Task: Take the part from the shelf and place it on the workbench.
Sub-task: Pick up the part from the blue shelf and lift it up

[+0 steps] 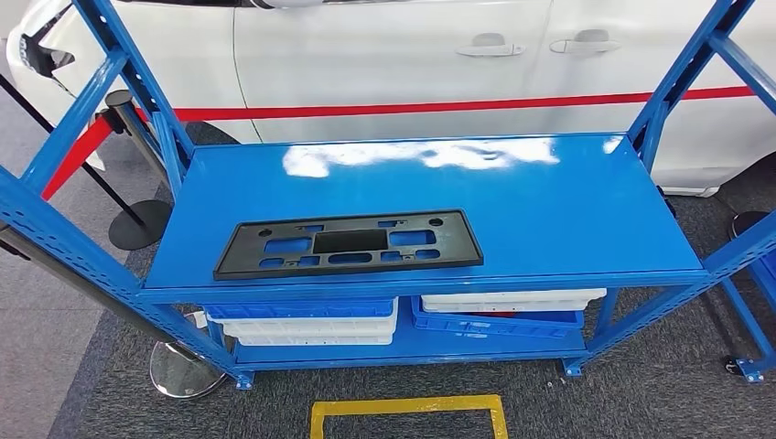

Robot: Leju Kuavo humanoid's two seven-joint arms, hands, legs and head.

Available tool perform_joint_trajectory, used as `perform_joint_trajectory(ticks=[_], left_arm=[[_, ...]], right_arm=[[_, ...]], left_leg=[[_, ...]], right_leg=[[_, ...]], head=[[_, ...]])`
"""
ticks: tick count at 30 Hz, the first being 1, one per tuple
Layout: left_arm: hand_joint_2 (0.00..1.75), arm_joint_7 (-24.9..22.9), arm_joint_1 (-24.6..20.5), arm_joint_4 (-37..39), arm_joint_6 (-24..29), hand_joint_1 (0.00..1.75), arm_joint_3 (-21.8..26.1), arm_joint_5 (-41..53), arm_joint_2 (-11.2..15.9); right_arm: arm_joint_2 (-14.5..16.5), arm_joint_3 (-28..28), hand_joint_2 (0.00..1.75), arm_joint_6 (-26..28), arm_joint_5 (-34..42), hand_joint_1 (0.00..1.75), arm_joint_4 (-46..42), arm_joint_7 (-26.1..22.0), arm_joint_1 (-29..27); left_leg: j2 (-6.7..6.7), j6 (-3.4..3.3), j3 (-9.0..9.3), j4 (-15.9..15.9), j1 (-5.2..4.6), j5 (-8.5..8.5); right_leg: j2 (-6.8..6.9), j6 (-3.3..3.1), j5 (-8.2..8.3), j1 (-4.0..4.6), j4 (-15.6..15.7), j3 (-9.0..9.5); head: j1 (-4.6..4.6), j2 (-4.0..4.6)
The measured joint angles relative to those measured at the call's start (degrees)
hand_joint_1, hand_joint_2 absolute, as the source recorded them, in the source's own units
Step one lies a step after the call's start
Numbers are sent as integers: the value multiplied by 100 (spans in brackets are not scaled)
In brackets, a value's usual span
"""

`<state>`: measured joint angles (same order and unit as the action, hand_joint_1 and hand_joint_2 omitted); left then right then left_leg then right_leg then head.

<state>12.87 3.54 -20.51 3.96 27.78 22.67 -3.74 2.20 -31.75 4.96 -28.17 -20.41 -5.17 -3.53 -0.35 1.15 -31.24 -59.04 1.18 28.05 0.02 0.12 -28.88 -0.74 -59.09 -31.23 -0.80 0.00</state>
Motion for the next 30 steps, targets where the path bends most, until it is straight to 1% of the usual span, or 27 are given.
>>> perform_joint_trajectory(ticks=[1, 4, 6, 12, 16, 19, 22, 23, 25, 26, 28, 29, 30], left_arm=[[0, 56, -19, 14, 11, 0, 105, 88, -14], [0, 225, -76, 60, 38, 0, 412, 351, -57], [0, 333, -111, 89, 58, 0, 603, 521, -86], [0, 571, -181, 157, 134, 0, 1045, 917, -150], [0, 662, -202, 188, 159, 0, 1257, 1133, -179], [0, 714, -221, 213, 190, 0, 1393, 1285, -196], [0, 753, -244, 234, 216, 0, 1526, 1444, -217], [0, 767, -251, 239, 221, 0, 1568, 1497, -222], [0, 793, -268, 251, 233, 0, 1648, 1603, -230], [0, 803, -274, 257, 239, 0, 1690, 1654, -232], [0, 827, -288, 265, 250, 0, 1769, 1760, -249], [0, 839, -297, 271, 257, 0, 1807, 1815, -265], [0, 852, -307, 277, 265, 0, 1848, 1871, -282]], right_arm=[[7, -127, 175, 11, -90, 0, 11, -46, 22], [40, -459, 175, -4, -279, 0, -15, -264, 82], [86, -583, 175, -75, -306, 0, -145, -444, 99], [232, -628, 175, -240, -146, 0, -976, -857, 66], [242, -475, 0, -155, -63, 0, -1690, -1054, -34], [222, -268, 0, 1, -31, 0, -2234, -1190, -115], [173, 8, 131, 180, -3, 0, -2797, -1323, -197], [156, 103, 175, 242, 4, 0, -2973, -1368, -222], [119, 301, 175, 366, 14, 0, -3319, -1450, -273], [103, 402, 175, 429, 17, 0, -3493, -1493, -299], [58, 604, 175, 551, 38, 0, -3860, -1581, -351], [28, 707, 175, 606, 63, 0, -4047, -1626, -380], [-2, 807, 175, 652, 102, 0, -4226, -1671, -412]], left_leg=[[0, 0, 0, 0, 0, 0], [-1, 0, -1, 0, 0, 0], [-1, 0, 0, 0, 0, 0], [0, -2, 7, 0, 0, -2], [0, -2, 9, -1, -1, -3], [0, -2, 9, -2, -1, -2], [0, -2, 9, -3, -1, -2], [0, -17, 2, -18, -5, 3], [-1, -76, -14, -43, -20, 13], [-1, -120, -21, -38, -32, 10], [6, -197, 55, 129, -25, -76], [13, -233, 110, 243, -10, -134], [20, -261, 161, 345, 10, -189]], right_leg=[[0, 0, 0, 0, 0, 0], [0, 0, 0, 0, 0, 1], [0, 0, 0, 0, 0, 1], [0, 0, 0, 0, 0, 2], [0, 1, 1, -1, 0, 3], [0, 1, 1, -1, 0, 2], [0, 3, 2, -2, 0, 2], [3, 16, 9, -12, 7, 2], [6, 50, 25, -36, 24, 4], [8, 76, 39, -48, 47, 11], [7, 117, 48, -32, 89, 44], [5, 133, -5, -28, 31, 28], [2, 146, -120, -27, -143, -46]], head=[[0, 0], [0, 0], [0, 1], [0, 0], [0, 0], [0, 0], [-1, 0], [-1, 0], [-5, 0], [-8, 0], [-7, 1], [1, 1], [16, 1]])
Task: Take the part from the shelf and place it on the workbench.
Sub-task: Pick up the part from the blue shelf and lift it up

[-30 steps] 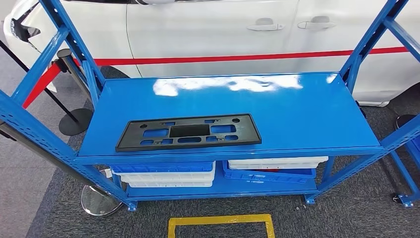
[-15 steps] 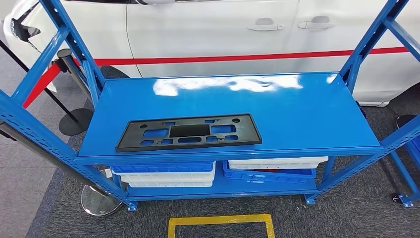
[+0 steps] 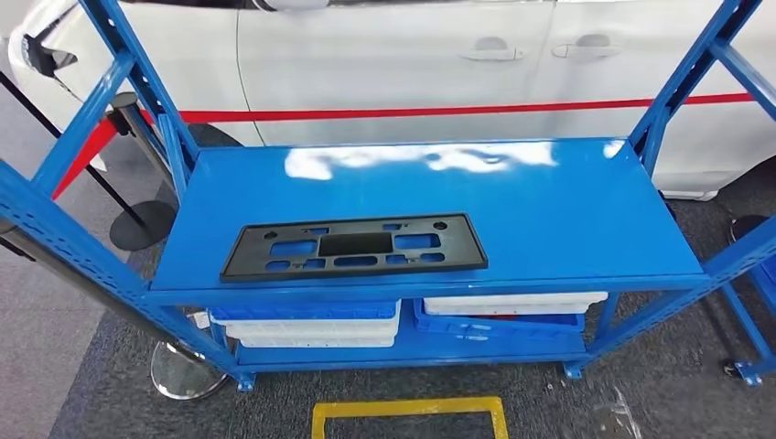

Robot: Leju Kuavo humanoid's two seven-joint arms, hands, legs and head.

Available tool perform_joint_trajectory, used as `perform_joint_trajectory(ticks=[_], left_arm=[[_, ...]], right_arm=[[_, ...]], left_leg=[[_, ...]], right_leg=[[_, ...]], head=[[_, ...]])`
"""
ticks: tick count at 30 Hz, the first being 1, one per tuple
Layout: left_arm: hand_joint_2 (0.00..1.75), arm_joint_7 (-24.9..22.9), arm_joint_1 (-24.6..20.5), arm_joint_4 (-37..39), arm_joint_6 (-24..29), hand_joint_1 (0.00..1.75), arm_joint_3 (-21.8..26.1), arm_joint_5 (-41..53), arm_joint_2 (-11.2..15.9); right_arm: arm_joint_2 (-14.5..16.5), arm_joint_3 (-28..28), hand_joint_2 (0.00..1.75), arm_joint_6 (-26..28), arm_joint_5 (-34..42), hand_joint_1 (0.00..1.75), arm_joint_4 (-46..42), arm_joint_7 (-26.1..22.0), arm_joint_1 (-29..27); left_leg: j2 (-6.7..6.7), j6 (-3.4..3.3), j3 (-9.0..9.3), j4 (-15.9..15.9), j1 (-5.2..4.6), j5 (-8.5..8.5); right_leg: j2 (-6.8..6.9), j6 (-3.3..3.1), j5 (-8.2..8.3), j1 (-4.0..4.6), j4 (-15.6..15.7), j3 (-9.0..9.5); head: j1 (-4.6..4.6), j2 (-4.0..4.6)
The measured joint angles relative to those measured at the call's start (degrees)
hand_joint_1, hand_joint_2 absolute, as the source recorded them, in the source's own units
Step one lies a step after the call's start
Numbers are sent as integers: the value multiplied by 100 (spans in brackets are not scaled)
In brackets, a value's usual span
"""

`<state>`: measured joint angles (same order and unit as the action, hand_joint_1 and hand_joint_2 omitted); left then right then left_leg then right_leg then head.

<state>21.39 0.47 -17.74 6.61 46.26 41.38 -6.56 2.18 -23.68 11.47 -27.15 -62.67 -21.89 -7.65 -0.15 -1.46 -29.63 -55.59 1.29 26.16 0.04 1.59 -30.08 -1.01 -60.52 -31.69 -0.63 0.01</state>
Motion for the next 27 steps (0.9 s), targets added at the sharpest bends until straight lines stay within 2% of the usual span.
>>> perform_joint_trajectory(ticks=[2, 3, 4, 5, 6, 7, 8, 9, 11, 12, 14, 16, 18, 19, 20, 21, 23, 24, 25, 27], left_arm=[[0, 28, -15, 22, 20, 0, 89, 117, -32], [0, 41, -18, 32, 28, 0, 134, 177, -44], [0, 54, -19, 44, 36, 0, 180, 236, -60], [0, 65, -20, 55, 44, 0, 223, 294, -73], [0, 77, -22, 67, 50, 0, 268, 355, -87], [0, 91, -27, 79, 55, 0, 315, 413, -99], [0, 104, -35, 87, 63, 0, 360, 472, -103], [0, 121, -45, 92, 69, 0, 401, 533, -107], [0, 150, -63, 93, 81, 0, 467, 650, -122], [0, 164, -69, 97, 84, 0, 500, 711, -136], [0, 188, -78, 106, 91, 0, 586, 842, -157], [0, 217, -97, 116, 101, 0, 671, 978, -168], [0, 246, -113, 130, 117, 0, 751, 1115, -177], [0, 257, -116, 138, 126, 0, 789, 1179, -181], [0, 269, -116, 147, 133, 0, 828, 1244, -185], [0, 282, -118, 155, 138, 0, 865, 1306, -189], [0, 308, -131, 172, 147, 0, 936, 1427, -195], [0, 323, -143, 181, 151, 0, 971, 1486, -199], [0, 336, -156, 189, 156, 0, 1004, 1540, -206], [0, 360, -174, 209, 166, 0, 1070, 1651, -221]], right_arm=[[-64, 192, 175, 65, 112, 0, -348, -85, -79], [-90, 284, 131, 86, 175, 0, -520, -128, -126], [-116, 375, 87, 102, 241, 0, -693, -172, -177], [-138, 466, 44, 115, 304, 0, -862, -216, -225], [-162, 561, 0, 127, 372, 0, -1043, -263, -267], [-186, 653, 0, 136, 439, 0, -1218, -309, -302], [-205, 746, 44, 142, 505, 0, -1382, -353, -327], [-223, 838, 87, 146, 572, 0, -1545, -394, -350], [-241, 1001, 175, 140, 684, 0, -1819, -457, -403], [-251, 1097, 175, 134, 735, 0, -1983, -483, -436], [-266, 1343, 175, 128, 812, 0, -2344, -529, -489], [-279, 1618, 175, 166, 827, 0, -2688, -562, -509], [-292, 1905, 175, 270, 758, 0, -2970, -572, -517], [-299, 2053, 175, 338, 701, 0, -3097, -573, -520], [-307, 2210, 175, 415, 633, 0, -3229, -572, -521], [-313, 2360, 175, 489, 562, 0, -3358, -569, -521], [-325, 2643, 175, 652, 406, 0, -3611, -564, -516], [-333, 2775, 175, 737, 322, 0, -3725, -560, -511], [-341, 2899, 175, 825, 234, 0, -3830, -555, -506], [-353, 3142, 175, 1002, 21, 0, -4026, -546, -498]], left_leg=[[6, -23, 24, 72, 18, -41], [3, -20, 20, 72, 23, -40], [-1, -7, 19, 62, 33, -32], [-7, 17, 20, 42, 51, -16], [-14, 57, 20, 1, 76, 12], [-19, 112, 11, -61, 103, 53], [-26, 177, -16, -141, 109, 105], [-31, 238, -49, -215, 106, 152], [-42, 323, -97, -289, 89, 198], [-45, 348, -98, -290, 103, 200], [-29, 381, -129, -403, 131, 289], [-6, 378, -356, -920, 124, 596], [-3, 354, -740, -1703, 97, 933], [-3, 333, -869, -1951, 85, 980], [-3, 301, -902, -1989, 71, 912], [-3, 258, -826, -1793, 54, 739], [-4, 154, -505, -1048, 0, 334], [-6, 119, -376, -741, -26, 218], [-8, 97, -304, -554, -51, 168], [-15, 81, -291, -461, -80, 164]], right_leg=[[-6, 35, -342, -31, -653, -317], [-6, 66, -457, -52, -963, -478], [-5, 101, -468, -76, -1123, -568], [-4, 141, -367, -105, -1082, -561], [-2, 186, -169, -141, -824, -447], [-3, 236, 25, -182, -461, -283], [-22, 260, 151, -196, -149, -140], [-43, 236, 209, -204, 54, -50], [-81, 116, 161, -174, 85, -47], [-81, 44, 154, -169, 61, -65], [-70, -51, 157, -154, 52, -79], [-52, -121, 160, -136, 58, -81], [-30, -156, 150, -92, 55, -81], [-23, -168, 144, -66, 53, -74], [-20, -178, 137, -43, 52, -63], [-20, -185, 130, -24, 52, -45], [-20, -184, 112, 5, 52, -10], [-23, -168, 107, 16, 51, -7], [-23, -147, 107, 21, 52, -12], [-23, -82, 125, 17, 76, -23]], head=[[29, -1], [38, 0], [40, -1], [41, -1], [43, -1], [49, -1], [70, -1], [84, -1], [90, -1], [74, -1], [46, -1], [13, -1], [-7, -1], [-10, -1], [-11, -1], [-11, -1], [-8, -1], [-6, -1], [-4, -1], [-4, -1]])
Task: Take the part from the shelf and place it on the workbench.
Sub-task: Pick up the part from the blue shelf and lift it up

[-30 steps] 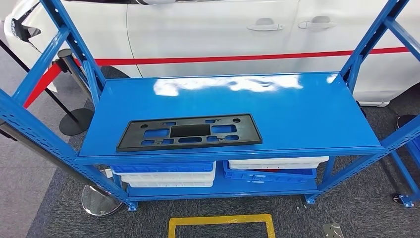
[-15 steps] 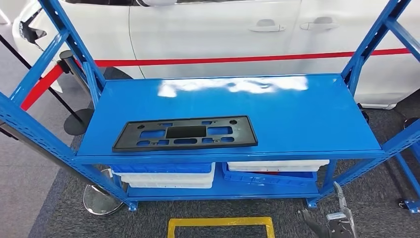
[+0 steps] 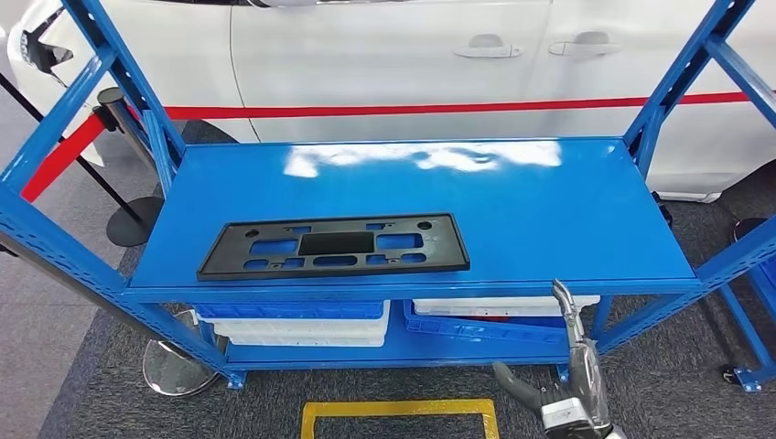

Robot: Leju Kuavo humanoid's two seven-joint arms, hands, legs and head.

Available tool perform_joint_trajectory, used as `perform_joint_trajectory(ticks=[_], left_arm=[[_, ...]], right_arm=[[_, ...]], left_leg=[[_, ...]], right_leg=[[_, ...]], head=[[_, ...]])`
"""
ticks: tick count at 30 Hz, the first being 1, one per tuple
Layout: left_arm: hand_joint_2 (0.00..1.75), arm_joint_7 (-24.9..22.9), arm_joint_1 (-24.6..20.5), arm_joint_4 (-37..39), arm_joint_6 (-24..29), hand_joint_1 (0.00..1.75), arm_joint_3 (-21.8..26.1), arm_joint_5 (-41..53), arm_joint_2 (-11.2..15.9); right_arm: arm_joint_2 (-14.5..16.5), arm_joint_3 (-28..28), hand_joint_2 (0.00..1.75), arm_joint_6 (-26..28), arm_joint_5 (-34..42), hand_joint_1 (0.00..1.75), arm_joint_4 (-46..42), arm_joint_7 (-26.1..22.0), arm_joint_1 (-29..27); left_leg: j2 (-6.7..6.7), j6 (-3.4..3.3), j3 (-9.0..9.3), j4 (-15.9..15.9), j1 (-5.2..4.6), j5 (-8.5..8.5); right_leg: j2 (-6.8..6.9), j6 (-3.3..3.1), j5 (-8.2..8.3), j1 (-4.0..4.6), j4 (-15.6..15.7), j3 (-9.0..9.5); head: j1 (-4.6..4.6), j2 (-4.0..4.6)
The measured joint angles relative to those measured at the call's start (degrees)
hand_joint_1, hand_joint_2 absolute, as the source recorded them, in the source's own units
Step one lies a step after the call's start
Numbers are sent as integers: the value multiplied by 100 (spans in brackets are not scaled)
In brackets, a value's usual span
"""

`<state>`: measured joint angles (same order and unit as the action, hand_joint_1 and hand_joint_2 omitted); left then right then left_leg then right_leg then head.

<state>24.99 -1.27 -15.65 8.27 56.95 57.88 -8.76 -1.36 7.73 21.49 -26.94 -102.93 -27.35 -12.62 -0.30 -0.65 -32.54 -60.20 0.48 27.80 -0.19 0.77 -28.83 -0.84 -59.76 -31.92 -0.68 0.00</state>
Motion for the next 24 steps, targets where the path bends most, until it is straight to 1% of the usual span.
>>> perform_joint_trajectory(ticks=[1, 2, 3, 4, 6, 7, 8, 9, 10, 11, 12, 13, 14, 15, 17, 18, 19, 21, 22, 23, 24], left_arm=[[0, 9, -4, 10, 4, 0, 29, 56, -10], [0, 19, -8, 19, 8, 0, 52, 109, -21], [0, 28, -14, 27, 11, 0, 71, 166, -33], [0, 35, -23, 35, 12, 0, 91, 220, -45], [0, 42, -36, 56, 15, 0, 140, 327, -57], [0, 43, -38, 68, 15, 0, 163, 380, -61], [0, 43, -39, 79, 15, 0, 181, 426, -62], [0, 43, -40, 91, 15, 0, 196, 473, -66], [0, 43, -44, 102, 15, 0, 206, 522, -72], [0, 43, -49, 113, 16, 0, 216, 567, -81], [0, 44, -57, 122, 16, 0, 225, 617, -92], [0, 45, -65, 127, 17, 0, 236, 659, -99], [0, 46, -72, 133, 17, 0, 251, 703, -105], [0, 48, -79, 140, 17, 0, 269, 740, -107], [0, 52, -89, 152, 17, 0, 300, 819, -108], [0, 55, -95, 158, 17, 0, 308, 848, -109], [0, 57, -101, 163, 16, 0, 312, 885, -110], [0, 60, -108, 177, 13, 0, 323, 961, -113], [0, 61, -109, 183, 11, 0, 333, 1008, -113], [0, 64, -108, 188, 11, 0, 343, 1053, -113], [0, 69, -109, 191, 10, 0, 350, 1093, -112]], right_arm=[[-2, 111, 175, 87, -132, 0, -94, 1, 6], [-2, 210, 175, 173, -278, 0, -182, -1, 16], [1, 304, 175, 258, -442, 0, -263, -3, 32], [4, 389, 175, 337, -616, 0, -333, -5, 49], [11, 546, 175, 486, -974, 0, -440, -11, 77], [15, 617, 175, 551, -1149, 0, -481, -14, 89], [20, 686, 175, 614, -1321, 0, -520, -17, 106], [27, 762, 175, 675, -1508, 0, -562, -19, 135], [34, 845, 175, 735, -1700, 0, -605, -13, 179], [39, 931, 175, 792, -1895, 0, -643, 1, 236], [44, 1020, 175, 845, -2092, 0, -674, 27, 303], [49, 1110, 175, 893, -2278, 0, -695, 66, 371], [52, 1196, 175, 936, -2455, 0, -706, 115, 433], [57, 1281, 175, 976, -2629, 0, -713, 172, 489], [69, 1445, 175, 1052, -2959, 0, -723, 285, 588], [80, 1518, 175, 1084, -3103, 0, -725, 335, 642], [92, 1590, 175, 1117, -3249, 0, -727, 390, 702], [108, 1752, 175, 1193, -3576, 0, -722, 521, 830], [112, 1846, 175, 1235, -3765, 0, -713, 600, 898], [116, 1945, 175, 1276, -3960, 0, -696, 680, 969], [124, 2040, 175, 1313, -4137, 0, -670, 759, 1043]], left_leg=[[0, -25, 7, 35, 11, -25], [1, -58, 20, 77, 22, -52], [5, -94, 31, 119, 36, -81], [10, -122, 38, 150, 48, -103], [13, -146, 26, 159, 31, -110], [13, -149, 24, 158, 23, -109], [11, -151, 27, 157, 14, -108], [7, -151, 35, 156, 8, -107], [3, -149, 48, 155, 3, -104], [-1, -143, 58, 155, -4, -101], [-5, -127, 61, 146, -17, -94], [-7, -104, 57, 142, -27, -92], [-7, -76, 50, 141, -33, -93], [-8, -44, 46, 146, -36, -98], [-7, 21, 38, 133, -32, -78], [-5, 53, -4, 33, -30, -1], [-4, 85, -100, -187, -23, 142], [0, 138, -422, -897, 6, 514], [0, 157, -572, -1223, 19, 636], [1, 171, -644, -1383, 30, 650], [2, 181, -612, -1327, 41, 552]], right_leg=[[1, 33, 0, -8, 10, 4], [1, 63, -35, -13, -21, -6], [1, 84, -131, -14, -150, -65], [1, 99, -285, -18, -401, -184], [2, 117, -627, -17, -1120, -544], [2, 124, -701, -17, -1396, -685], [3, 125, -666, -16, -1490, -741], [3, 115, -523, -14, -1363, -687], [4, 93, -304, -8, -1025, -526], [4, 59, -112, 3, -613, -330], [7, 26, 28, 18, -250, -160], [9, -2, 100, 35, -8, -53], [10, -23, 105, 52, 88, -19], [10, -38, 112, 65, 105, -21], [14, -92, 146, 42, 147, -13], [22, -120, 163, 22, 172, -6], [33, -144, 177, 1, 195, -1], [51, -163, 178, -2, 201, -12], [56, -166, 177, -2, 198, -19], [59, -165, 176, -4, 194, -22], [58, -160, 172, -10, 186, -20]], head=[[3, 0], [5, 0], [13, 0], [20, 0], [32, 0], [33, 0], [35, 0], [35, 0], [36, 0], [36, 0], [36, 0], [36, 0], [36, 0], [36, 0], [36, 0], [27, 0], [16, 0], [-5, 0], [-8, 0], [-8, 0], [-9, 0]])
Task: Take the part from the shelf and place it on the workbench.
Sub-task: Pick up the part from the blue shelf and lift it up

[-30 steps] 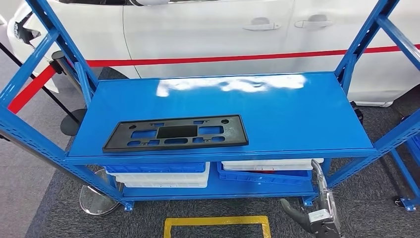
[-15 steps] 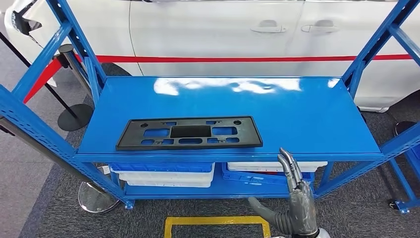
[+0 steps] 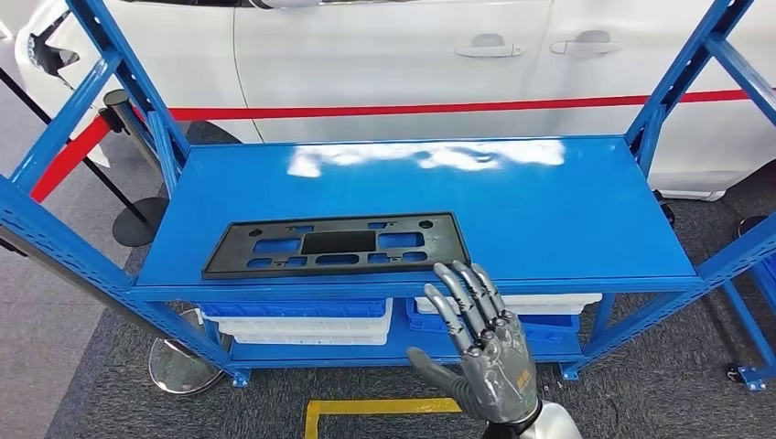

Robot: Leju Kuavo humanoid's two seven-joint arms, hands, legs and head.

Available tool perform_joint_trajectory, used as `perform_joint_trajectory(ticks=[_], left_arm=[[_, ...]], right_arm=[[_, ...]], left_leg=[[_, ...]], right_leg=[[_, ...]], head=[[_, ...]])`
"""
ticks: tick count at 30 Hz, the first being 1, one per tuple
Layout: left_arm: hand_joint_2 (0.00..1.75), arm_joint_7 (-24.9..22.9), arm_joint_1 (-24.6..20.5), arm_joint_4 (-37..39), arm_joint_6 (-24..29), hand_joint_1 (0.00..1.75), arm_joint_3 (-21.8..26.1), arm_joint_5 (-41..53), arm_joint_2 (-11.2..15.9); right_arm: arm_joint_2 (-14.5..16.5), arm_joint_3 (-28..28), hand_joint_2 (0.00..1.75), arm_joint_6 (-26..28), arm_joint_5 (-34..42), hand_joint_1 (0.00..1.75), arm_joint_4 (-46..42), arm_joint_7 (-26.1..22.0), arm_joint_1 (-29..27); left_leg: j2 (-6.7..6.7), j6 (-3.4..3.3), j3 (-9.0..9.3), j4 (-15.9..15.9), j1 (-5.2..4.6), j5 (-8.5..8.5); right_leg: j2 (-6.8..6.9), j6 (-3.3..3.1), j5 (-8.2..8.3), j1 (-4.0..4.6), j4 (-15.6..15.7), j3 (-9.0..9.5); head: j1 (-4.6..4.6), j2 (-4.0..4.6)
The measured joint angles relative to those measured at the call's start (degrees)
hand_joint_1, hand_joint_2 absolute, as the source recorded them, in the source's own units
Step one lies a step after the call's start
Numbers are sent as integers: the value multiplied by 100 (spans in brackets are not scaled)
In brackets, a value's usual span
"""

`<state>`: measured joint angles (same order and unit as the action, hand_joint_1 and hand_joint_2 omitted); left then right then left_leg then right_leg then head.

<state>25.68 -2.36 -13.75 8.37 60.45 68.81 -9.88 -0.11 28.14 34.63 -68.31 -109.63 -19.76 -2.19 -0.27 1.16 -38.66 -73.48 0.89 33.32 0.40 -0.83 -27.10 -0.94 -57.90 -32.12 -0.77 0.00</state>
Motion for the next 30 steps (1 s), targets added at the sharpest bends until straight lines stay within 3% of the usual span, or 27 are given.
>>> perform_joint_trajectory(ticks=[2, 4, 7, 9, 10, 12, 14, 15, 17, 19, 20, 22, 24, 26, 28, 29, 30], left_arm=[[0, 15, -7, 3, -3, 0, 5, 85, 1], [0, 27, -20, 9, -13, 0, 4, 161, -1], [0, 32, -32, 16, -34, 0, 4, 260, -4], [0, 40, -45, 20, -44, 0, 5, 320, -3], [0, 48, -56, 21, -48, 0, 7, 347, -2], [0, 66, -74, 22, -55, 0, 10, 385, 3], [0, 82, -79, 22, -72, 0, 20, 406, 8], [0, 92, -79, 22, -83, 0, 29, 418, 10], [0, 122, -85, 24, -104, 0, 55, 451, 13], [0, 155, -102, 43, -121, 0, 80, 483, 7], [0, 167, -112, 52, -128, 0, 92, 491, 8], [0, 184, -127, 62, -135, 0, 109, 494, 21], [0, 200, -135, 63, -137, 0, 125, 491, 48], [0, 214, -144, 64, -137, 0, 140, 489, 71], [0, 226, -150, 66, -142, 0, 160, 481, 78], [0, 233, -148, 66, -154, 0, 176, 472, 87], [0, 243, -145, 67, -176, 0, 197, 458, 99]], right_arm=[[31, 190, 175, 72, -336, 0, 77, 169, 158], [70, 346, 175, 132, -619, 0, 170, 350, 307], [134, 558, 175, 185, -950, 0, 432, 635, 565], [196, 698, 175, 220, -1100, 0, 736, 804, 758], [228, 756, 175, 240, -1143, 0, 907, 874, 844], [286, 861, 175, 284, -1186, 0, 1276, 993, 996], [339, 963, 175, 320, -1205, 0, 1665, 1101, 1120], [369, 1006, 175, 335, -1208, 0, 1844, 1144, 1168], [454, 1091, 175, 364, -1210, 0, 2230, 1229, 1282], [544, 1162, 175, 390, -1209, 0, 2624, 1300, 1411], [585, 1189, 175, 401, -1206, 0, 2821, 1327, 1463], [659, 1219, 175, 422, -1184, 0, 3207, 1362, 1529], [736, 1233, 175, 436, -1138, 0, 3603, 1380, 1577], [815, 1256, 175, 452, -1081, 0, 3999, 1384, 1649], [860, 1276, 175, 464, -1011, 0, 4376, 1387, 1699], [868, 1278, 175, 465, -967, 0, 4544, 1390, 1706], [870, 1278, 175, 467, -915, 0, 4698, 1394, 1707]], left_leg=[[4, 16, 325, 672, 26, -383], [-2, -4, 608, 1293, 14, -590], [-14, -122, 649, 1429, -16, -603], [-11, -217, 654, 1465, -11, -639], [-10, -263, 653, 1485, -7, -657], [-9, -316, 636, 1495, -27, -672], [-10, -335, 626, 1494, -66, -675], [-12, -341, 629, 1493, -88, -674], [-18, -350, 653, 1493, -130, -669], [-18, -339, 654, 1490, -160, -662], [-15, -321, 644, 1489, -158, -662], [-10, -268, 634, 1501, -141, -667], [-8, -204, 629, 1451, -139, -613], [-9, -127, 463, 1058, -119, -368], [-7, -39, 116, 344, -60, -39], [-5, 3, -23, 78, -26, 34], [-4, 41, -76, -3, 5, -3]], right_leg=[[-3, 33, -20, -20, -28, 11], [-11, 100, -43, -14, -74, -1], [-19, 200, -20, 1, -64, -20], [-21, 250, -104, -18, -164, -61], [-24, 266, -230, -23, -364, -154], [-26, 273, -586, -24, -1087, -514], [-28, 257, -743, -14, -1663, -818], [-28, 233, -670, 0, -1677, -838], [-31, 116, -263, 59, -1069, -557], [-25, -35, 13, 127, -343, -217], [-24, -77, 49, 154, -158, -140], [-28, -90, 48, 171, -55, -118], [-24, -88, 91, 121, 38, -65], [-11, -91, 129, 66, 122, -13], [-2, -98, 127, 59, 129, -7], [1, -93, 121, 55, 123, -7], [0, -80, 112, 45, 111, -7]], head=[[-1, 1], [-12, 1], [-7, 0], [8, 0], [20, 0], [45, 0], [54, 1], [54, 1], [56, 1], [38, 1], [30, 1], [25, 0], [26, 0], [-2, 0], [-24, 0], [-26, 0], [-25, 0]])
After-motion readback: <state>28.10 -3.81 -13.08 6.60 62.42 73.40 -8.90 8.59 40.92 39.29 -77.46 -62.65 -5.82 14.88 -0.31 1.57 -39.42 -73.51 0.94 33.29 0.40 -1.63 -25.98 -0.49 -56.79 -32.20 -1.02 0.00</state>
